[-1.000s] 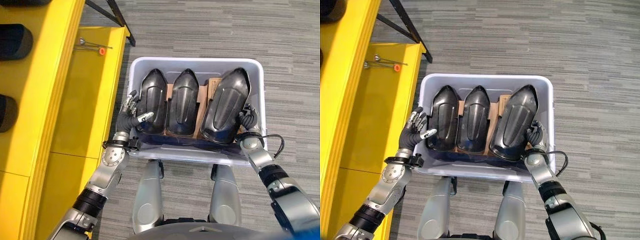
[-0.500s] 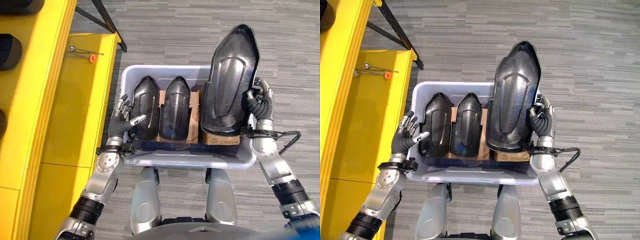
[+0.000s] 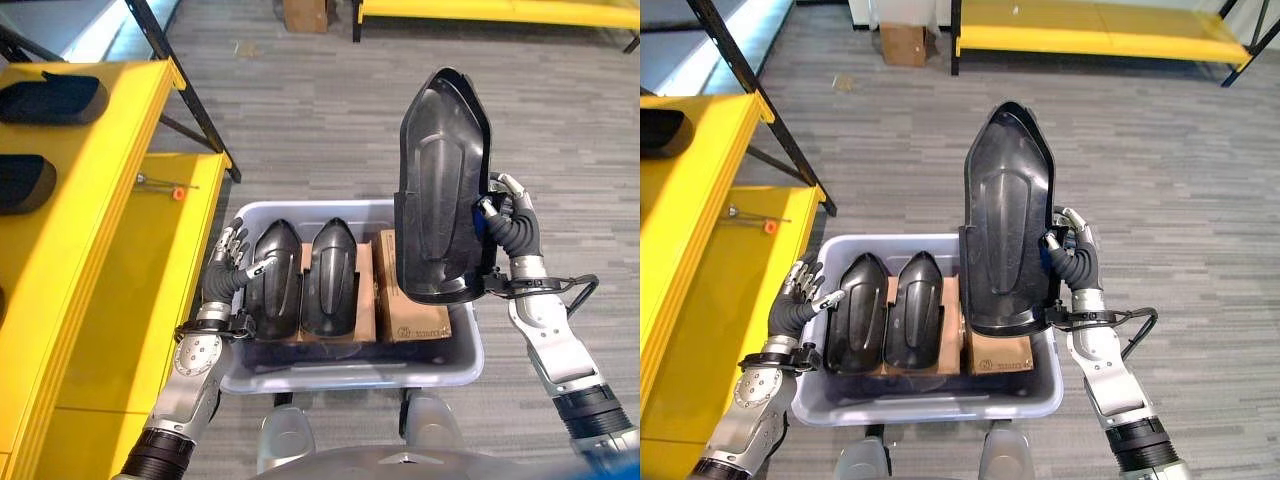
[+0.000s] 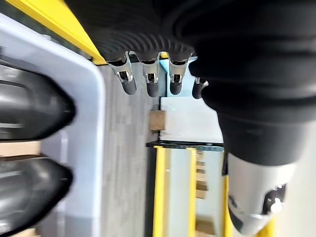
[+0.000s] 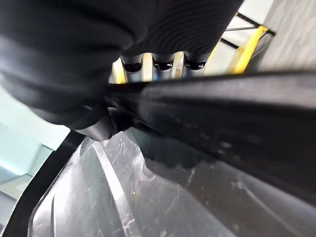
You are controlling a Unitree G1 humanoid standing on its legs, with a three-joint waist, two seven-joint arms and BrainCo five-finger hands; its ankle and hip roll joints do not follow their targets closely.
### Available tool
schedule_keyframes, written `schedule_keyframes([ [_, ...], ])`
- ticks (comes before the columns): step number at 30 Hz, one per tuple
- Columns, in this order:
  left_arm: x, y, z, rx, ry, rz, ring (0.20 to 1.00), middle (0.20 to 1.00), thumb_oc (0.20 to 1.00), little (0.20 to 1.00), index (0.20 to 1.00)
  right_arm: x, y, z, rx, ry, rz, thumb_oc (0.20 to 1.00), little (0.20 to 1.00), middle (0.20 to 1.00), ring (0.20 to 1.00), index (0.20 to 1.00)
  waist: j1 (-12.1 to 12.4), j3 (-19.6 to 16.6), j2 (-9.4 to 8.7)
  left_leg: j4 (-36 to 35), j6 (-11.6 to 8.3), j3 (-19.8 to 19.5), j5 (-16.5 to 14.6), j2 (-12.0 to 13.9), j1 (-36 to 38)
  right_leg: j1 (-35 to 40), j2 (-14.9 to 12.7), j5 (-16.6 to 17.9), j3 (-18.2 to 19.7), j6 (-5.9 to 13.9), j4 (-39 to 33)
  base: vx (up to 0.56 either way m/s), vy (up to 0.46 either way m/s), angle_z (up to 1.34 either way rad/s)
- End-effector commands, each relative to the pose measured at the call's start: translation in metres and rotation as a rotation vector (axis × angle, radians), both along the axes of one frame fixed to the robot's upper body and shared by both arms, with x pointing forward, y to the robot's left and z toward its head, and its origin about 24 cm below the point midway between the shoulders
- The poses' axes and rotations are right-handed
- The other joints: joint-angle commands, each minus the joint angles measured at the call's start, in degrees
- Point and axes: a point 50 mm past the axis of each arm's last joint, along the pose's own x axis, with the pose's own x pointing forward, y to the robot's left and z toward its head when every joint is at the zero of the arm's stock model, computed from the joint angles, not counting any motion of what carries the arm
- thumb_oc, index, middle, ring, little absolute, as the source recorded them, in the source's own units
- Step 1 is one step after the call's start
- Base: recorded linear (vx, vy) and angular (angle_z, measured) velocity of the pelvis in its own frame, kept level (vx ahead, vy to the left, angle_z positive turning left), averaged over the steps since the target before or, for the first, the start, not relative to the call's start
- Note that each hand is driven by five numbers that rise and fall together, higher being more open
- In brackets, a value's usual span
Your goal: Move parts from the plastic box to the shelf.
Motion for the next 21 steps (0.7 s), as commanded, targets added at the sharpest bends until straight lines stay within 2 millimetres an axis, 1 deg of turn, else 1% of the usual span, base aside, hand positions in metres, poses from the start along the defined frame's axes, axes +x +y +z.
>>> schedule_keyframes([
  [1,0.0,0.003,0.023,0.058,-0.113,-0.036,1.0,1.0,1.0,1.0,1.0,-0.004,0.006,0.044,0.008,-0.224,0.072,0.2,0.2,0.2,0.2,0.2,1.75,-1.78,-1.13,3.16,0.03,-1.3,1.35,4.12,-2.74,0.12,-0.47,-7.04,0.36,-0.09,7.3,0.03,-0.08,0.0],
  [2,0.0,0.003,0.023,0.057,-0.112,-0.036,1.0,1.0,1.0,1.0,1.0,-0.004,0.006,0.044,0.008,-0.223,0.072,0.2,0.2,0.2,0.2,0.2,1.65,-1.74,-1.04,3.15,-0.05,-1.4,1.34,4.25,-2.69,0.14,-0.35,-7.18,0.28,-0.17,7.48,0.03,-0.115,0.03],
  [3,-0.001,0.003,0.024,0.054,-0.116,-0.034,1.0,1.0,1.0,1.0,1.0,-0.001,0.009,0.047,0.011,-0.229,0.091,0.2,0.2,0.2,0.2,0.2,2.14,-2.16,-0.84,3.12,-0.09,-1.78,1.79,4.72,-2.45,0.38,0.22,-8.0,0.05,-0.58,8.21,0.0,-0.095,0.02],
  [7,-0.008,0.005,0.018,0.019,-0.093,-0.008,1.0,1.0,1.0,1.0,1.0,0.006,0.021,0.064,-0.007,-0.295,0.14,0.2,0.2,0.2,0.2,0.2,3.86,-2.28,0.09,2.88,-1.16,-3.82,5.76,7.86,-2.2,0.86,3.79,-11.65,-2.01,-2.96,12.39,-0.06,-0.207,0.16],
  [8,-0.013,0.004,0.01,-0.018,-0.061,0.002,1.0,1.0,1.0,1.0,1.0,0.011,0.029,0.078,-0.013,-0.35,0.162,0.2,0.2,0.2,0.2,0.2,6.53,-1.25,1.2,1.21,-2.89,-7.33,12.94,8.95,-4.48,1.37,5.94,-13.21,-5.69,-4.84,13.11,-0.24,-0.286,0.46],
  [9,-0.012,0.003,0.01,-0.017,-0.065,0.003,1.0,1.0,1.0,1.0,1.0,0.011,0.028,0.081,-0.04,-0.366,0.147,0.2,0.2,0.2,0.2,0.2,6.98,-0.26,1.12,2.63,-2.74,-8.0,14.19,8.05,-6.24,1.72,5.2,-13.56,-7.15,-5.18,13.5,-0.39,-0.267,1.45],
  [10,-0.009,0.001,0.012,-0.02,-0.075,-0.004,1.0,1.0,1.0,1.0,1.0,0.011,0.023,0.081,-0.061,-0.367,0.129,0.2,0.2,0.2,0.2,0.2,6.8,1.54,0.13,9.39,-0.92,-6.31,11.87,6.59,-8.92,1.45,3.19,-12.79,-9.58,-5.91,13.73,-0.34,-0.097,2.22],
  [11,-0.008,0.0,0.012,-0.027,-0.081,-0.004,1.0,1.0,1.0,1.0,1.0,0.01,0.02,0.08,-0.073,-0.366,0.113,0.2,0.2,0.2,0.2,0.2,6.47,1.9,-0.35,13.85,0.1,-4.41,8.89,6.39,-9.62,0.98,1.77,-12.01,-11.33,-5.98,13.72,-0.32,-0.072,2.44],
  [12,-0.007,-0.001,0.012,-0.032,-0.083,-0.007,1.0,1.0,1.0,1.0,1.0,0.008,0.016,0.077,-0.07,-0.352,0.098,0.2,0.2,0.2,0.2,0.2,5.88,1.94,-0.56,15.59,0.33,-2.13,6.99,7.26,-8.91,1.03,0.71,-11.95,-12.76,-6.09,13.99,-0.16,-0.01,1.64],
  [13,-0.007,-0.002,0.012,-0.036,-0.081,-0.012,1.0,1.0,1.0,1.0,1.0,0.006,0.012,0.073,-0.067,-0.335,0.082,0.2,0.2,0.2,0.2,0.2,5.34,1.77,-0.58,15.7,0.52,-0.84,5.52,7.91,-8.21,1.32,-0.05,-11.92,-13.9,-5.95,14.11,-0.02,0.041,0.87],
  [14,-0.005,-0.004,0.013,-0.038,-0.089,-0.018,1.0,1.0,1.0,1.0,1.0,0.004,0.007,0.069,-0.068,-0.32,0.059,0.2,0.2,0.2,0.2,0.2,4.37,1.3,-0.7,17.68,-0.16,1.11,3.9,9.9,-6.71,1.54,-1.09,-12.46,-14.6,-5.43,14.87,0.01,0.101,0.9],
  [15,-0.004,-0.005,0.013,-0.038,-0.089,-0.024,1.0,1.0,1.0,1.0,1.0,0.002,0.003,0.065,-0.068,-0.306,0.045,0.2,0.2,0.2,0.2,0.2,4.01,1.1,-0.46,18.72,-0.46,1.66,2.74,10.85,-5.66,1.58,-2.02,-12.59,-15.57,-5.07,15.66,0.0,0.156,0.96],
  [16,-0.003,-0.006,0.015,-0.036,-0.096,-0.034,1.0,1.0,1.0,1.0,1.0,0.001,0.0,0.061,-0.06,-0.288,0.034,0.2,0.2,0.2,0.2,0.2,3.73,0.94,-0.33,20.09,-0.64,1.29,2.03,11.2,-4.62,1.31,-3.18,-11.8,-16.34,-4.82,16.15,-0.08,0.302,1.39],
  [17,-0.002,-0.008,0.015,-0.038,-0.096,-0.043,1.0,1.0,1.0,1.0,1.0,-0.002,-0.005,0.056,-0.052,-0.268,0.007,0.2,0.2,0.2,0.2,0.2,3.18,0.51,0.09,16.57,-0.03,1.46,-1.05,9.58,-2.78,0.81,-5.73,-9.11,-18.33,-3.6,16.7,0.02,0.345,1.18],
  [18,-0.003,-0.009,0.012,-0.046,-0.08,-0.045,1.0,1.0,1.0,1.0,1.0,-0.005,-0.007,0.055,-0.051,-0.268,-0.004,0.2,0.2,0.2,0.2,0.2,2.91,-0.13,0.35,14.61,0.05,2.13,-4.81,8.68,-1.84,1.55,-7.22,-8.96,-18.23,-1.91,17.09,0.02,0.396,1.21],
  [19,-0.004,-0.008,0.011,-0.046,-0.078,-0.042,1.0,1.0,1.0,1.0,1.0,-0.007,-0.009,0.054,-0.053,-0.261,-0.013,0.2,0.2,0.2,0.2,0.2,3.09,-0.37,0.08,13.87,-0.17,2.57,-5.36,8.32,-2.07,1.72,-8.6,-7.86,-18.94,-1.49,16.85,0.07,0.307,0.82],
  [20,-0.005,-0.008,0.011,-0.044,-0.074,-0.048,1.0,1.0,1.0,1.0,1.0,-0.007,-0.01,0.05,-0.044,-0.246,-0.017,0.2,0.2,0.2,0.2,0.2,3.32,-0.36,-0.54,14.48,0.53,2.56,-5.83,6.97,-2.84,1.91,-10.05,-6.12,-20.12,-1.4,16.32,0.0,0.313,0.95],
  [21,-0.004,-0.008,0.012,-0.033,-0.077,-0.052,1.0,1.0,1.0,1.0,1.0,-0.006,-0.009,0.047,-0.03,-0.232,-0.018,0.2,0.2,0.2,0.2,0.2,3.88,-0.06,-0.98,16.55,0.67,2.06,-6.91,4.97,-3.67,2.84,-12.03,-4.4,-20.76,-0.64,15.68,0.0,0.311,0.81],
])
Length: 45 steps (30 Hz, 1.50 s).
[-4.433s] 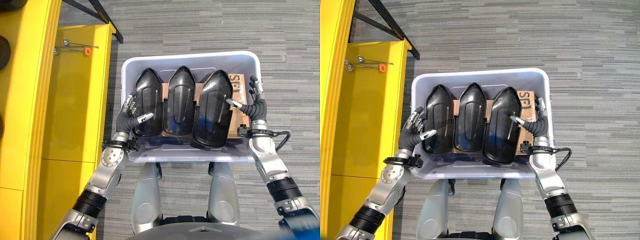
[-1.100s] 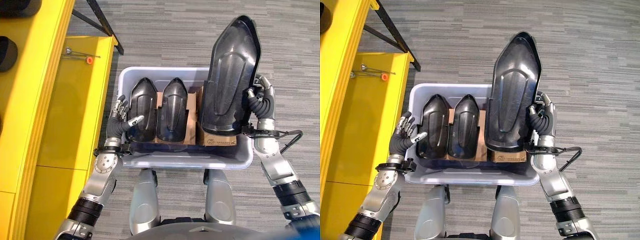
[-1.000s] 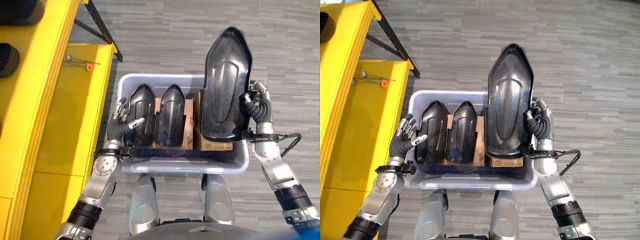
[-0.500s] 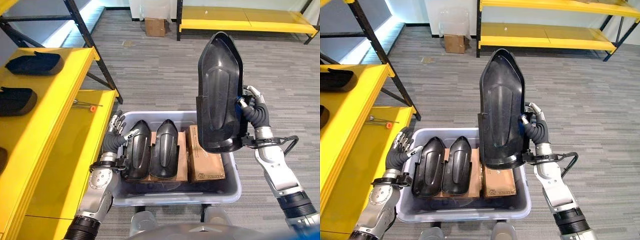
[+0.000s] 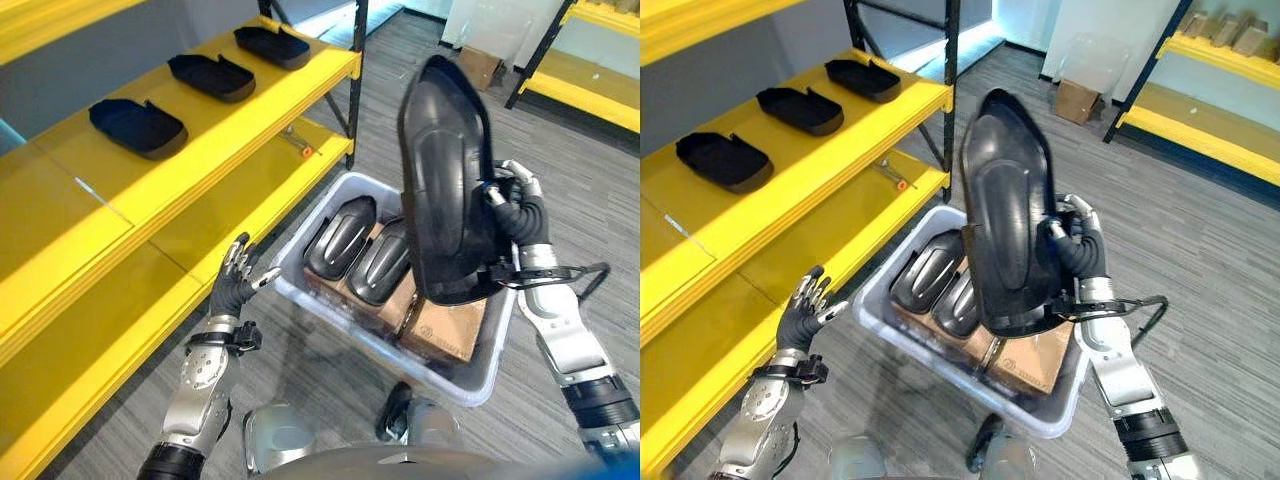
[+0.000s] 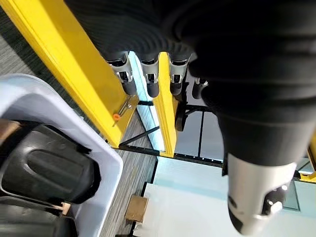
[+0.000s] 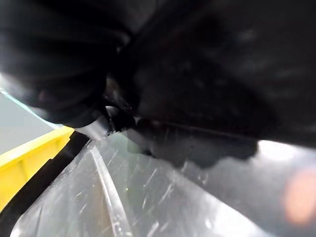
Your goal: Move parts from the plastic box to the shelf.
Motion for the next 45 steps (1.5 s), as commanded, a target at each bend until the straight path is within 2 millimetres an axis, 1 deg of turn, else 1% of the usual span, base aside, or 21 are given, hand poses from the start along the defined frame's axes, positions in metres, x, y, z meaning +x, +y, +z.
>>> schedule_keyframes([
  [1,-0.002,0.015,0.027,0.077,-0.119,0.002,1.0,1.0,1.0,1.0,1.0,-0.002,0.016,0.027,0.02,-0.157,0.077,0.2,0.2,0.2,0.2,0.2,2.15,-2.82,-2.78,7.54,0.28,-2.76,-1.23,-1.97,-7.01,6.63,-7.01,4.99,2.76,6.26,-3.63,-0.01,0.323,0.68],
  [3,-0.004,0.021,0.028,0.104,-0.119,0.017,1.0,1.0,1.0,1.0,1.0,-0.002,0.019,0.023,0.032,-0.142,0.078,0.2,0.2,0.2,0.2,0.2,2.63,-3.26,-3.56,7.3,0.16,-3.57,-3.03,-4.16,-7.61,7.38,-9.04,7.6,2.25,8.83,-4.9,0.04,0.314,0.52],
  [4,-0.005,0.024,0.03,0.121,-0.124,0.024,1.0,1.0,1.0,1.0,1.0,-0.002,0.02,0.022,0.035,-0.135,0.082,0.2,0.2,0.2,0.2,0.2,3.24,-3.31,-4.06,7.72,0.88,-4.1,-4.01,-5.94,-8.48,7.98,-10.42,10.04,1.76,9.78,-6.69,0.08,0.296,0.6],
  [5,-0.007,0.027,0.03,0.135,-0.123,0.03,1.0,1.0,1.0,1.0,1.0,-0.002,0.021,0.021,0.035,-0.132,0.081,0.2,0.2,0.2,0.2,0.2,3.77,-3.27,-4.45,8.2,1.41,-4.38,-4.84,-7.07,-9.0,8.5,-10.84,10.45,1.49,9.83,-7.58,0.01,0.27,0.52],
  [9,-0.007,0.034,0.036,0.207,-0.138,0.049,1.0,1.0,1.0,1.0,1.0,0.001,0.026,0.011,0.09,-0.106,0.074,0.2,0.2,0.2,0.2,0.2,6.44,-3.45,-6.53,11.23,3.6,-6.45,-6.78,-12.29,-13.37,10.38,-13.82,16.51,-0.26,11.69,-10.5,0.02,0.255,0.59],
  [11,-0.005,0.036,0.037,0.236,-0.138,0.059,1.0,1.0,1.0,1.0,1.0,0.0,0.028,0.006,0.113,-0.085,0.077,0.2,0.2,0.2,0.2,0.2,5.95,-4.18,-7.03,9.82,5.03,-7.48,-6.94,-14.7,-13.06,10.27,-14.2,17.98,1.95,11.25,-9.39,0.11,0.299,0.62],
  [12,-0.004,0.037,0.04,0.251,-0.154,0.061,1.0,1.0,1.0,1.0,1.0,-0.003,0.027,0.005,0.123,-0.076,0.087,0.2,0.2,0.2,0.2,0.2,3.91,-4.03,-7.0,7.55,6.34,-9.1,-4.78,-16.97,-12.95,8.18,-12.28,19.92,8.61,9.32,-8.28,0.12,0.367,0.57],
  [13,-0.002,0.037,0.041,0.259,-0.159,0.062,1.0,1.0,1.0,1.0,1.0,-0.005,0.026,0.004,0.12,-0.073,0.089,0.2,0.2,0.2,0.2,0.2,2.41,-4.05,-6.68,5.76,6.92,-10.35,-3.87,-18.1,-12.26,6.34,-8.8,18.24,14.53,8.21,-6.18,0.06,0.294,0.8],
  [14,-0.002,0.037,0.041,0.258,-0.159,0.062,1.0,1.0,1.0,1.0,1.0,-0.006,0.025,0.004,0.12,-0.073,0.089,0.2,0.2,0.2,0.2,0.2,2.48,-4.19,-6.76,5.41,6.93,-10.24,-3.46,-18.17,-12.38,5.85,-8.91,18.26,14.73,8.1,-5.96,0.09,0.216,0.98],
  [15,-0.001,0.037,0.041,0.264,-0.159,0.057,1.0,1.0,1.0,1.0,1.0,-0.007,0.023,0.003,0.113,-0.063,0.081,0.2,0.2,0.2,0.2,0.2,1.6,-4.02,-6.57,4.01,7.41,-10.77,-2.97,-18.65,-11.51,3.96,-5.6,15.15,17.58,7.06,-3.9,0.1,0.17,1.17],
  [17,0.002,0.034,0.041,0.278,-0.161,0.045,1.0,1.0,1.0,1.0,1.0,-0.012,0.015,-0.003,0.128,-0.045,0.058,0.2,0.2,0.2,0.2,0.2,-0.21,-3.37,-6.04,1.82,8.08,-12.28,-2.34,-20.04,-9.36,0.46,0.53,8.71,20.67,5.09,-1.43,0.18,0.208,0.56],
  [18,0.002,0.033,0.041,0.278,-0.161,0.044,1.0,1.0,1.0,1.0,1.0,-0.012,0.014,-0.003,0.127,-0.045,0.058,0.2,0.2,0.2,0.2,0.2,-0.3,-3.38,-6.01,1.68,8.03,-12.41,-2.29,-20.03,-9.31,0.47,0.52,8.57,20.54,5.03,-1.32,0.17,0.117,0.16],
  [19,0.006,0.03,0.042,0.272,-0.171,0.045,1.0,1.0,1.0,1.0,1.0,-0.012,0.014,-0.005,0.138,-0.039,0.054,0.2,0.2,0.2,0.2,0.2,-1.6,-2.28,-5.68,0.4,8.22,-13.72,-1.96,-20.46,-7.89,-2.82,3.84,7.2,22.66,4.53,-2.02,0.08,0.019,0.43],
  [21,0.007,0.029,0.044,0.267,-0.18,0.043,1.0,1.0,1.0,1.0,1.0,-0.01,0.014,-0.005,0.149,-0.041,0.055,0.2,0.2,0.2,0.2,0.2,-2.2,-1.7,-5.49,-0.42,8.17,-14.39,-1.83,-20.46,-7.17,-4.73,5.2,6.9,23.89,4.65,-3.6,0.12,-0.006,0.37],
  [24,0.008,0.027,0.043,0.253,-0.181,0.045,1.0,1.0,1.0,1.0,1.0,-0.007,0.014,-0.003,0.15,-0.047,0.054,0.2,0.2,0.2,0.2,0.2,-3.76,-0.57,-5.7,-1.48,8.14,-16.61,-2.2,-21.28,-4.94,-6.67,8.01,8.69,29.0,5.75,-9.39,0.17,-0.059,0.2],
  [26,0.007,0.025,0.041,0.244,-0.177,0.04,1.0,1.0,1.0,1.0,1.0,-0.01,0.013,-0.004,0.166,-0.049,0.064,0.2,0.2,0.2,0.2,0.2,-3.81,-0.88,-6.65,-1.31,7.89,-17.02,-3.11,-22.17,-4.16,-4.48,8.22,9.65,30.29,6.09,-14.24,0.13,-0.105,0.47],
  [27,0.006,0.025,0.041,0.244,-0.175,0.04,1.0,1.0,1.0,1.0,1.0,-0.01,0.013,-0.004,0.167,-0.047,0.064,0.2,0.2,0.2,0.2,0.2,-3.91,-0.8,-6.65,-1.23,7.93,-17.15,-3.15,-22.22,-4.02,-4.03,8.15,9.79,30.11,6.13,-14.66,0.09,-0.105,0.66],
  [29,0.004,0.025,0.039,0.236,-0.176,0.039,1.0,1.0,1.0,1.0,1.0,-0.008,0.014,-0.002,0.158,-0.051,0.077,0.2,0.2,0.2,0.2,0.2,-3.74,-1.75,-6.85,-1.31,7.94,-17.26,-3.39,-22.19,-3.99,-2.47,8.98,11.18,32.19,6.11,-15.81,0.08,-0.125,0.62],
  [32,0.0,0.025,0.038,0.218,-0.171,0.043,1.0,1.0,1.0,1.0,1.0,-0.006,0.015,-0.001,0.168,-0.056,0.084,0.2,0.2,0.2,0.2,0.2,-2.88,-2.85,-6.53,-1.57,7.83,-17.16,-3.69,-21.52,-3.6,-1.44,8.78,10.34,30.93,5.99,-15.9,0.11,-0.145,0.25],
  [40,-0.002,0.022,0.034,0.209,-0.152,0.028,1.0,1.0,1.0,1.0,1.0,-0.009,0.008,-0.003,0.167,-0.048,0.062,0.2,0.2,0.2,0.2,0.2,-3.07,-4.78,-5.75,-3.13,6.58,-18.28,-3.76,-19.04,-1.43,0.48,9.22,7.24,29.09,5.16,-15.07,0.08,-0.089,0.09],
  [45,-0.001,0.018,0.032,0.195,-0.146,0.008,1.0,1.0,1.0,1.0,1.0,-0.008,0.008,0.003,0.157,-0.066,0.084,0.2,0.2,0.2,0.2,0.2,-2.91,-5.43,-5.31,-4.04,5.32,-20.21,-3.19,-16.63,-0.26,0.95,10.82,3.47,28.32,3.91,-11.41,0.05,-0.142,0.13],
])
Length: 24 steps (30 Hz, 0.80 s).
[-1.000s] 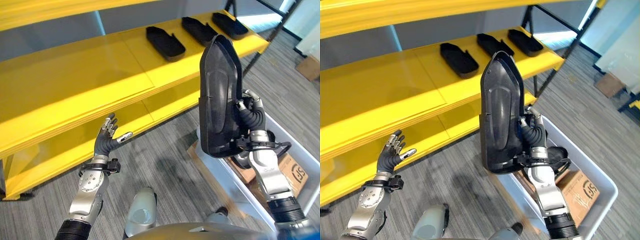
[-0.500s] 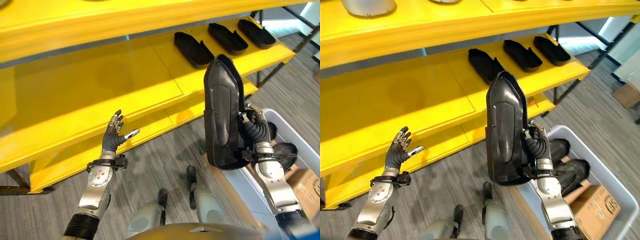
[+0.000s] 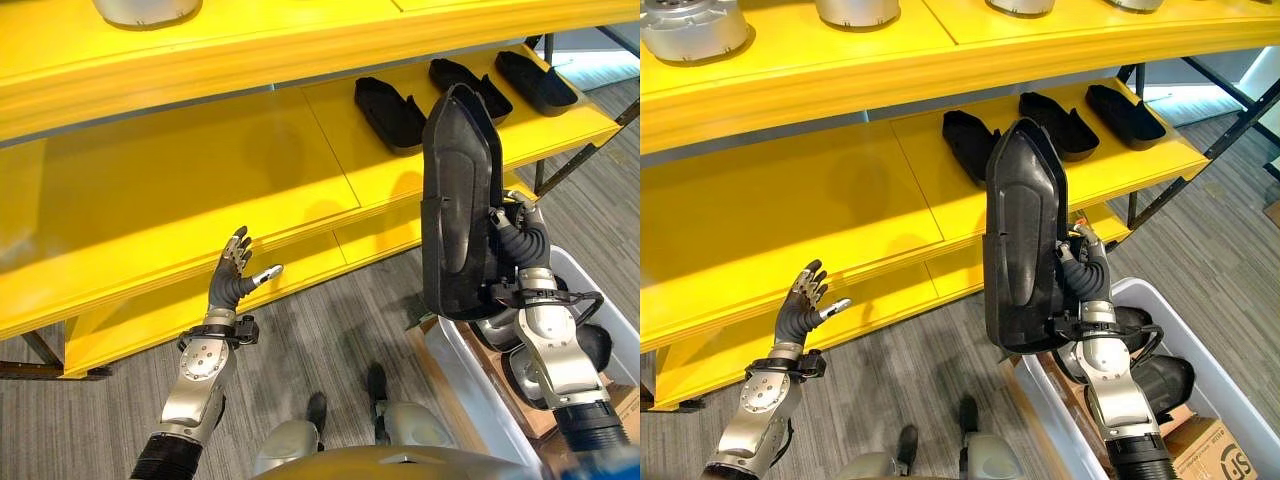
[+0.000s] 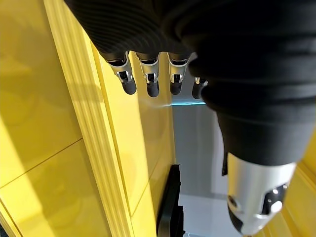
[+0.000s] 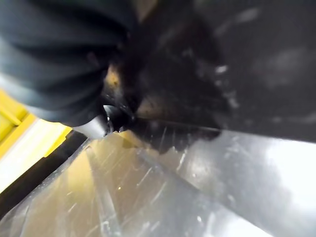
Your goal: Move parts from the plastic box to the shelf.
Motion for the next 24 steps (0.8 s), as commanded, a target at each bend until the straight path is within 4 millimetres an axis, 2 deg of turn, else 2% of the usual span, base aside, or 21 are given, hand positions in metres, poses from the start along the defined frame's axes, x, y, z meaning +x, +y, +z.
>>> schedule_keyframes([
  [1,-0.001,-0.003,0.029,0.0,-0.146,-0.057,1.0,1.0,1.0,1.0,1.0,-0.002,-0.003,0.042,-0.001,-0.217,0.046,0.2,0.2,0.2,0.2,0.2,0.37,-3.83,-0.99,7.93,-3.92,0.58,-5.68,5.59,-2.7,-3.3,-3.61,-7.15,0.24,3.22,10.31,0.02,-0.152,0.38],
  [2,0.0,-0.003,0.029,0.0,-0.146,-0.058,1.0,1.0,1.0,1.0,1.0,-0.002,-0.003,0.042,-0.001,-0.217,0.046,0.2,0.2,0.2,0.2,0.2,0.25,-3.81,-0.94,8.47,-3.94,0.43,-5.95,5.56,-3.0,-3.32,-3.61,-7.25,0.1,3.19,10.41,0.01,-0.147,0.6],
  [3,0.001,-0.006,0.028,-0.011,-0.147,-0.07,1.0,1.0,1.0,1.0,1.0,-0.002,-0.004,0.045,-0.004,-0.23,0.044,0.2,0.2,0.2,0.2,0.2,0.11,-3.27,-1.3,14.48,-4.77,1.12,-6.56,5.16,-6.12,-2.77,-3.96,-7.7,-0.49,2.49,10.32,-0.09,-0.075,0.66],
  [4,0.004,-0.01,0.03,-0.032,-0.156,-0.089,1.0,1.0,1.0,1.0,1.0,-0.002,-0.005,0.05,-0.01,-0.255,0.043,0.2,0.2,0.2,0.2,0.2,0.7,-1.12,-1.93,23.95,-7.31,3.04,-2.02,5.79,-11.26,-1.47,-4.46,-8.32,-1.93,1.11,10.78,-0.1,-0.069,0.49],
  [5,0.004,-0.01,0.031,-0.032,-0.158,-0.09,1.0,1.0,1.0,1.0,1.0,-0.001,-0.006,0.051,-0.009,-0.258,0.043,0.2,0.2,0.2,0.2,0.2,0.41,-1.06,-1.65,25.34,-7.36,2.59,-2.48,5.85,-12.23,-1.69,-4.28,-8.36,-2.3,1.08,10.95,-0.13,-0.052,0.54],
  [6,0.005,-0.01,0.032,-0.036,-0.164,-0.085,1.0,1.0,1.0,1.0,1.0,0.002,-0.001,0.052,-0.012,-0.261,0.057,0.2,0.2,0.2,0.2,0.2,1.65,0.16,-1.7,27.25,-7.56,2.28,-1.39,5.89,-14.02,-0.98,-4.39,-8.92,-3.03,0.97,11.22,-0.05,-0.014,0.74],
  [7,0.005,-0.009,0.032,-0.035,-0.165,-0.084,1.0,1.0,1.0,1.0,1.0,0.003,0.0,0.053,-0.012,-0.263,0.058,0.2,0.2,0.2,0.2,0.2,1.57,0.27,-1.7,27.46,-7.54,2.24,-1.49,5.88,-14.09,-0.96,-4.38,-8.96,-3.07,0.99,11.28,0.0,-0.002,0.71],
  [8,0.005,-0.008,0.032,-0.041,-0.163,-0.068,1.0,1.0,1.0,1.0,1.0,0.004,0.0,0.052,-0.006,-0.261,0.054,0.2,0.2,0.2,0.2,0.2,1.62,-0.02,-1.71,23.37,-7.1,3.91,-0.86,10.47,-15.02,-0.61,-5.24,-9.63,-4.11,1.65,11.6,0.05,0.006,0.38],
  [9,0.004,-0.008,0.032,-0.042,-0.162,-0.067,1.0,1.0,1.0,1.0,1.0,0.004,0.0,0.052,-0.006,-0.26,0.055,0.2,0.2,0.2,0.2,0.2,1.65,-0.14,-1.72,22.7,-7.24,4.02,-0.68,10.62,-14.64,-0.64,-5.15,-9.74,-4.06,1.54,11.67,0.11,0.079,0.23],
  [10,0.003,-0.006,0.029,-0.051,-0.149,-0.056,1.0,1.0,1.0,1.0,1.0,0.003,0.001,0.049,-0.003,-0.246,0.057,0.2,0.2,0.2,0.2,0.2,1.45,-0.77,-1.04,14.61,-7.28,5.99,2.14,16.16,-13.6,-0.56,-5.72,-10.75,-5.1,2.37,12.6,0.13,0.122,0.31],
  [12,0.001,-0.005,0.028,-0.047,-0.147,-0.045,1.0,1.0,1.0,1.0,1.0,0.004,0.0,0.043,-0.008,-0.212,0.048,0.2,0.2,0.2,0.2,0.2,2.06,-0.78,0.09,5.97,-7.84,6.15,8.05,20.17,-13.02,-0.42,-6.29,-11.43,-4.64,3.08,13.75,0.19,0.253,0.39],
  [13,0.001,-0.002,0.028,-0.043,-0.147,-0.028,1.0,1.0,1.0,1.0,1.0,0.006,0.0,0.038,-0.005,-0.183,0.053,0.2,0.2,0.2,0.2,0.2,2.39,-0.92,1.25,3.3,-9.0,7.55,9.36,21.75,-12.97,0.03,-7.61,-12.7,-5.26,4.04,15.19,0.15,0.243,0.33],
  [14,0.001,-0.002,0.028,-0.043,-0.147,-0.027,1.0,1.0,1.0,1.0,1.0,0.006,0.0,0.038,-0.006,-0.182,0.053,0.2,0.2,0.2,0.2,0.2,2.55,-0.82,1.18,3.17,-9.01,7.85,9.27,21.75,-12.61,0.01,-7.67,-12.91,-5.02,4.07,15.47,0.17,0.267,0.33],
  [15,0.0,-0.001,0.027,-0.041,-0.142,-0.024,1.0,1.0,1.0,1.0,1.0,0.009,0.006,0.031,0.032,-0.149,0.09,0.2,0.2,0.2,0.2,0.2,3.57,-0.74,1.34,5.3,-8.84,5.98,7.2,19.99,-12.52,0.44,-8.86,-12.62,-4.54,4.64,16.29,0.15,0.213,0.29],
  [16,0.004,0.0,0.034,-0.032,-0.172,-0.032,1.0,1.0,1.0,1.0,1.0,0.013,0.007,0.036,0.011,-0.156,0.09,0.2,0.2,0.2,0.2,0.2,4.05,-1.0,1.19,6.83,-9.32,6.49,6.21,18.49,-13.5,0.81,-10.2,-11.88,-4.25,5.38,15.63,0.14,0.218,0.08],
  [18,0.005,0.0,0.037,-0.028,-0.185,-0.038,1.0,1.0,1.0,1.0,1.0,0.016,0.009,0.039,0.004,-0.168,0.096,0.2,0.2,0.2,0.2,0.2,4.54,-0.9,0.85,8.2,-9.06,7.26,5.02,17.58,-13.94,1.24,-11.32,-11.52,-4.31,5.93,15.45,0.1,0.167,-0.42],
  [21,0.011,0.004,0.046,0.004,-0.216,-0.023,1.0,1.0,1.0,1.0,1.0,0.025,0.02,0.038,0.056,-0.152,0.138,0.2,0.2,0.2,0.2,0.2,6.22,-0.44,-0.73,13.34,-8.3,8.71,1.84,14.81,-16.28,2.9,-14.3,-10.24,-4.68,7.17,13.66,0.1,0.167,-0.28],
  [24,0.017,0.005,0.051,0.005,-0.24,-0.016,1.0,1.0,1.0,1.0,1.0,0.032,0.028,0.04,0.068,-0.147,0.17,0.2,0.2,0.2,0.2,0.2,7.05,-0.22,-1.44,16.9,-8.05,9.34,0.41,13.72,-19.05,3.25,-15.57,-9.97,-5.78,7.45,13.09,0.07,0.098,0.15],
])
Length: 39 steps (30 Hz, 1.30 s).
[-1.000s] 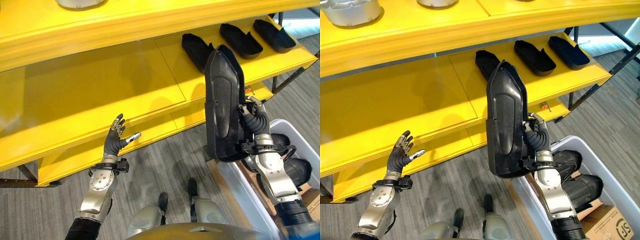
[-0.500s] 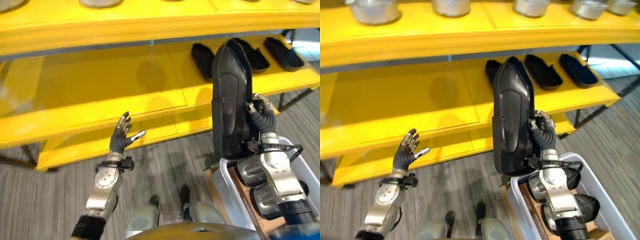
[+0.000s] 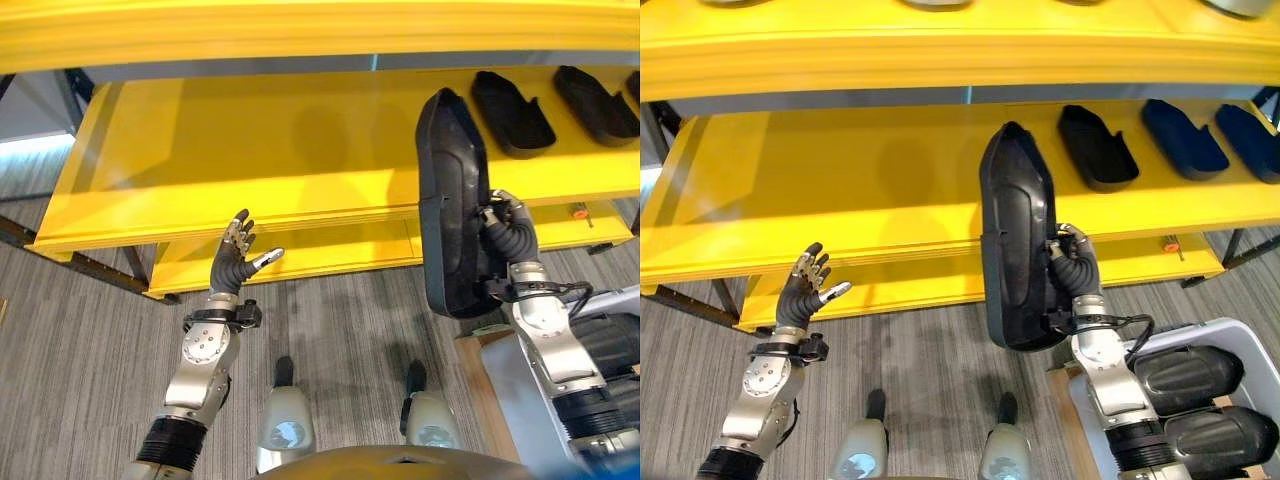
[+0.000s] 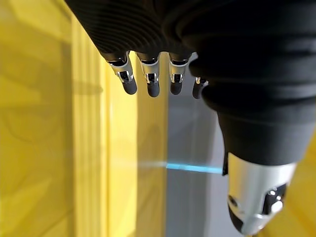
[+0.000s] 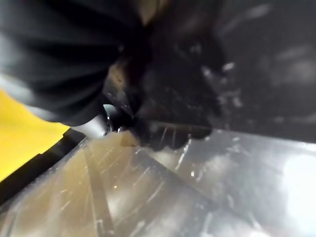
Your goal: Move parts from the plastic box to the shelf.
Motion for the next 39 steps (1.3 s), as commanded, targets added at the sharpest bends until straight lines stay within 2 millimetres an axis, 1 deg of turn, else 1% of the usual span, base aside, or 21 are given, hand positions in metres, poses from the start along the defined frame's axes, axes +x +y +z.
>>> schedule_keyframes([
  [1,-0.006,-0.002,0.022,-0.008,-0.132,0.008,1.0,1.0,1.0,1.0,1.0,0.014,0.0,0.047,0.047,-0.194,0.04,0.2,0.2,0.2,0.2,0.2,-0.13,-2.83,0.63,1.44,-1.36,-0.35,1.57,3.97,-4.73,6.88,0.22,-5.45,-2.17,4.45,3.29,0.08,0.071,-0.05],
  [3,-0.003,-0.005,0.026,-0.01,-0.151,-0.003,1.0,1.0,1.0,1.0,1.0,0.021,0.006,0.051,0.056,-0.198,0.064,0.2,0.2,0.2,0.2,0.2,0.38,-2.54,0.37,3.12,-1.31,-0.59,0.89,3.43,-6.41,7.04,-0.26,-5.35,-2.7,4.6,2.89,0.06,0.041,0.09],
  [7,0.003,-0.01,0.033,-0.018,-0.176,-0.02,1.0,1.0,1.0,1.0,1.0,0.036,0.015,0.06,0.07,-0.199,0.094,0.2,0.2,0.2,0.2,0.2,1.39,-1.8,0.14,4.51,-1.42,-1.26,0.7,2.68,-8.93,7.04,-0.51,-5.4,-3.7,4.58,2.46,0.06,0.002,0.14],
  [8,0.004,-0.013,0.037,-0.022,-0.187,-0.036,1.0,1.0,1.0,1.0,1.0,0.046,0.02,0.068,0.072,-0.2,0.109,0.2,0.2,0.2,0.2,0.2,2.19,-1.22,0.17,4.59,-1.48,-1.5,0.79,2.54,-9.8,6.82,-0.56,-5.36,-4.37,4.57,2.13,0.03,-0.024,0.14],
  [9,0.004,-0.013,0.037,-0.022,-0.188,-0.035,1.0,1.0,1.0,1.0,1.0,0.046,0.02,0.068,0.072,-0.202,0.109,0.2,0.2,0.2,0.2,0.2,2.14,-1.19,0.18,4.61,-1.48,-1.53,0.79,2.54,-9.85,6.79,-0.55,-5.36,-4.39,4.57,2.14,0.05,-0.043,0.09],
  [11,0.003,-0.015,0.041,-0.021,-0.198,-0.053,1.0,1.0,1.0,1.0,1.0,0.062,0.021,0.088,0.054,-0.229,0.097,0.2,0.2,0.2,0.2,0.2,3.29,-0.29,0.25,4.23,-1.44,-1.86,1.07,2.4,-10.67,6.19,-0.54,-5.12,-4.77,4.58,1.86,0.04,-0.044,0.04],
  [17,0.0,-0.016,0.048,-0.021,-0.216,-0.094,1.0,1.0,1.0,1.0,1.0,0.092,0.009,0.152,-0.038,-0.328,0.012,0.2,0.2,0.2,0.2,0.2,4.6,1.62,0.91,3.29,-1.45,-2.15,1.98,2.41,-12.31,3.45,-0.42,-5.0,-4.76,4.38,2.53,0.0,-0.011,0.01],
  [18,-0.001,-0.014,0.049,-0.027,-0.22,-0.091,1.0,1.0,1.0,1.0,1.0,0.1,0.001,0.174,-0.088,-0.347,-0.04,0.2,0.2,0.2,0.2,0.2,5.25,2.01,1.2,2.72,-1.36,-2.33,2.38,2.17,-12.75,2.86,-0.41,-4.94,-4.84,4.33,2.71,0.0,0.0,0.0],
  [20,0.0,-0.014,0.053,-0.039,-0.24,-0.086,1.0,1.0,1.0,1.0,1.0,0.103,-0.007,0.195,-0.125,-0.379,-0.083,0.2,0.2,0.2,0.2,0.2,5.17,2.61,1.66,2.43,-1.42,-2.79,2.89,1.82,-13.73,1.69,-0.41,-4.64,-4.47,4.28,3.3,-0.04,-0.025,0.05],
  [21,0.0,-0.014,0.054,-0.041,-0.242,-0.085,1.0,1.0,1.0,1.0,1.0,0.103,-0.007,0.196,-0.126,-0.381,-0.081,0.2,0.2,0.2,0.2,0.2,5.03,2.61,1.76,2.48,-1.42,-2.86,2.92,1.8,-13.94,1.48,-0.41,-4.68,-4.5,4.28,3.43,-0.03,-0.02,0.11],
  [22,0.001,-0.013,0.057,-0.046,-0.257,-0.081,1.0,1.0,1.0,1.0,1.0,0.106,-0.014,0.207,-0.14,-0.387,-0.115,0.2,0.2,0.2,0.2,0.2,5.24,2.76,2.0,2.28,-1.42,-3.27,3.22,1.51,-14.42,0.94,-0.39,-4.84,-4.41,4.17,3.57,-0.02,-0.014,0.12],
  [24,0.002,-0.015,0.059,-0.053,-0.268,-0.088,1.0,1.0,1.0,1.0,1.0,0.111,-0.022,0.216,-0.142,-0.373,-0.158,0.2,0.2,0.2,0.2,0.2,5.56,2.84,2.38,1.99,-1.44,-3.57,3.55,1.35,-14.88,0.37,-0.39,-5.14,-4.71,3.93,3.82,-0.03,-0.022,0.08],
  [27,0.004,-0.019,0.066,-0.054,-0.294,-0.124,1.0,1.0,1.0,1.0,1.0,0.119,-0.035,0.24,-0.147,-0.35,-0.239,0.2,0.2,0.2,0.2,0.2,6.64,4.02,3.58,2.03,-1.42,-4.24,3.91,1.21,-16.06,-1.13,-0.39,-5.7,-5.14,3.71,4.96,-0.07,-0.026,0.11],
  [28,0.004,-0.02,0.069,-0.057,-0.305,-0.134,1.0,1.0,1.0,1.0,1.0,0.121,-0.042,0.247,-0.157,-0.334,-0.276,0.2,0.2,0.2,0.2,0.2,6.87,4.7,4.13,2.46,-1.47,-4.47,4.02,1.15,-16.95,-2.11,-0.33,-5.96,-5.01,3.58,5.86,-0.08,-0.024,0.09],
  [29,0.004,-0.023,0.072,-0.056,-0.314,-0.159,1.0,1.0,1.0,1.0,1.0,0.121,-0.052,0.256,-0.186,-0.313,-0.33,0.2,0.2,0.2,0.2,0.2,7.3,5.49,4.58,3.21,-1.61,-4.83,3.73,1.15,-17.76,-2.93,-0.36,-6.68,-5.0,3.53,7.1,-0.06,-0.02,0.1],
  [30,0.004,-0.023,0.072,-0.057,-0.316,-0.159,1.0,1.0,1.0,1.0,1.0,0.121,-0.052,0.257,-0.187,-0.315,-0.33,0.2,0.2,0.2,0.2,0.2,7.27,5.54,4.66,3.3,-1.61,-4.83,3.68,1.17,-17.82,-2.99,-0.35,-6.73,-4.98,3.53,7.19,-0.03,-0.024,0.07],
  [31,0.003,-0.026,0.073,-0.06,-0.32,-0.174,1.0,1.0,1.0,1.0,1.0,0.12,-0.064,0.261,-0.207,-0.296,-0.38,0.2,0.2,0.2,0.2,0.2,7.52,5.87,4.99,3.6,-1.68,-5.02,3.74,1.11,-18.49,-3.64,-0.28,-7.1,-5.1,3.49,7.92,-0.01,-0.01,0.03],
  [32,0.004,-0.026,0.074,-0.061,-0.321,-0.174,1.0,1.0,1.0,1.0,1.0,0.12,-0.064,0.262,-0.208,-0.298,-0.379,0.2,0.2,0.2,0.2,0.2,7.48,5.87,5.07,3.66,-1.68,-5.04,3.73,1.12,-18.57,-3.72,-0.27,-7.13,-5.1,3.49,7.98,-0.02,-0.014,0.04],
  [34,0.003,-0.028,0.073,-0.06,-0.319,-0.187,1.0,1.0,1.0,1.0,1.0,0.116,-0.079,0.266,-0.216,-0.274,-0.442,0.2,0.2,0.2,0.2,0.2,7.79,6.34,5.44,4.25,-1.73,-5.31,3.63,0.88,-19.36,-4.46,-0.23,-7.54,-5.09,3.49,8.84,-0.02,-0.008,0.12],
  [36,0.004,-0.03,0.074,-0.061,-0.32,-0.198,1.0,1.0,1.0,1.0,1.0,0.114,-0.09,0.268,-0.223,-0.258,-0.487,0.2,0.2,0.2,0.2,0.2,7.95,6.79,5.72,5.15,-1.81,-5.56,3.47,0.87,-20.19,-5.27,-0.21,-8.14,-4.87,3.37,10.05,-0.01,-0.01,0.08],
  [39,0.005,-0.033,0.074,-0.061,-0.322,-0.211,1.0,1.0,1.0,1.0,1.0,0.111,-0.1,0.268,-0.235,-0.238,-0.525,0.2,0.2,0.2,0.2,0.2,8.07,7.56,6.01,6.84,-1.74,-5.87,2.82,0.72,-21.32,-6.39,-0.3,-8.85,-4.7,3.26,11.78,-0.01,-0.005,0.07],
])
